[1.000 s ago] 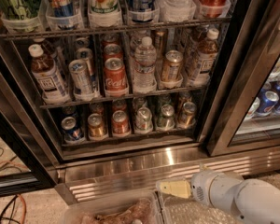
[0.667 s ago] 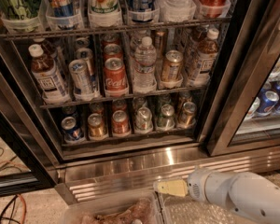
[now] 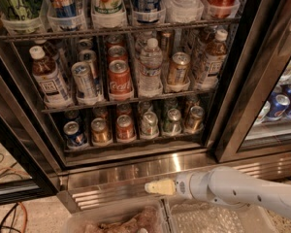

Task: Pick green can from bottom shelf of fridge

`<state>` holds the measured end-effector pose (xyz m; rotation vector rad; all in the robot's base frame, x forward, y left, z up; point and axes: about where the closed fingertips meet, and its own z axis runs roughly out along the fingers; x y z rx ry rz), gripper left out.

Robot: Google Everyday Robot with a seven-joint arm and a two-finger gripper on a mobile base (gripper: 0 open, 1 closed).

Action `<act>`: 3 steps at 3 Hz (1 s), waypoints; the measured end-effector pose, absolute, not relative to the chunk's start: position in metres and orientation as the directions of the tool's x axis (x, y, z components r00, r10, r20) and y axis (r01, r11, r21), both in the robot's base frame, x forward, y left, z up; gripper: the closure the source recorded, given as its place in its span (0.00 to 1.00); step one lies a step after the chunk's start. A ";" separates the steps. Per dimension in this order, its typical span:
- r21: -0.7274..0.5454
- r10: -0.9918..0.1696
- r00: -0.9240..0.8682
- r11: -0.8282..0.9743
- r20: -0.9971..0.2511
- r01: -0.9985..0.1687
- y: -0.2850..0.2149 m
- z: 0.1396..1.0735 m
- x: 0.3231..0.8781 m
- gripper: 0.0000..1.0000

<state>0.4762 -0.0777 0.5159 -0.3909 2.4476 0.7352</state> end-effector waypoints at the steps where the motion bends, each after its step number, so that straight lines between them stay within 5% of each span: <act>1: 0.356 -0.100 -0.733 0.825 -0.673 -0.439 -0.065 0.529 0.488 0.00; 2: 0.257 -0.034 -0.580 0.874 -0.814 -0.413 -0.064 0.593 0.488 0.00; 3: 0.263 -0.041 -0.591 0.869 -0.806 -0.419 -0.061 0.590 0.488 0.00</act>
Offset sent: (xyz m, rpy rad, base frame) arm -0.0077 0.0056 0.1400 -0.0718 -0.5310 -0.2197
